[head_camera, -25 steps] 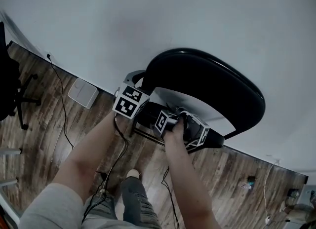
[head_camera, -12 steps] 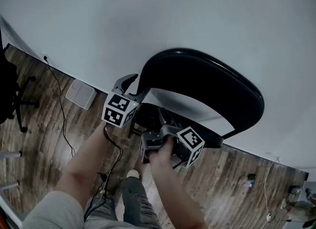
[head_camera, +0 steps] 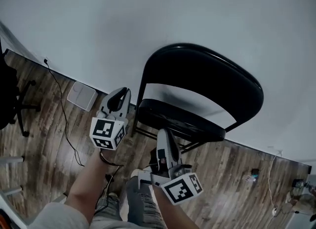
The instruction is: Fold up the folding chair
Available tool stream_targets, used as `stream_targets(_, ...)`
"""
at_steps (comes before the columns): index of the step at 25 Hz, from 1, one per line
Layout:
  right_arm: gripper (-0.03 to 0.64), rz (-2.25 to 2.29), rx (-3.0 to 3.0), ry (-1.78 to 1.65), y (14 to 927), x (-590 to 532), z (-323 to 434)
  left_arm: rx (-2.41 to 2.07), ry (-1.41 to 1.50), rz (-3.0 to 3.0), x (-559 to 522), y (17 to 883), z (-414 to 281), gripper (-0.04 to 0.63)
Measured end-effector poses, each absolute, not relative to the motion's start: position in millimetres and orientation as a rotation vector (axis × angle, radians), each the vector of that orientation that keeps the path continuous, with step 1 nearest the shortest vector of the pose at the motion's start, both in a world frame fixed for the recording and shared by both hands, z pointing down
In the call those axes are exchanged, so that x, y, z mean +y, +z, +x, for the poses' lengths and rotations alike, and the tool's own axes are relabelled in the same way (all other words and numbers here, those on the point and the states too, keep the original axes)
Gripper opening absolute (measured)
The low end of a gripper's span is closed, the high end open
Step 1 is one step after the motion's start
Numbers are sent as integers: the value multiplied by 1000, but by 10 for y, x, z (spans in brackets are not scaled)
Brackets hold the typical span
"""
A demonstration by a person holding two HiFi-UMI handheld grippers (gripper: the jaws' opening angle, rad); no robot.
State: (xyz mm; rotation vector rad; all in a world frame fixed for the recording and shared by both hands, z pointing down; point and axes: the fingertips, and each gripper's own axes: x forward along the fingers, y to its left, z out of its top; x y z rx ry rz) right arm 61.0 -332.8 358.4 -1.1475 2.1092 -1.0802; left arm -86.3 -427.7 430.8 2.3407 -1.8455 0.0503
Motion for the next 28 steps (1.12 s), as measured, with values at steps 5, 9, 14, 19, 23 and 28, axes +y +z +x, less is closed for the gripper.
stream_targets(5,37,-1135,2387,-571,3071,-2855,496,-1804,-70,2441,-3474,3675,-618,20)
stream_targets(9,37,-1334,2510,-300,2847,-2347,468,-1824,-167,2517,-2720,3013,-557,18)
stream_targets(14,37,-1453,2440,-159,2460,-1534,476,-1720,-216,2637,-1734,2580,-502,18)
stream_targets(19,37,-1432,2423,-56,2074,-730,229,-1588,-153,2727,-791,2425,-495,18)
stream_targets(23,37,-1449,2428,-27,1930,-274,190,-1538,-192,2711,-338,2294,-577,18)
stream_targets(28,37,-1476,2450,20,1883,16,310,-1507,-173,2730,-76,2214,-531,18)
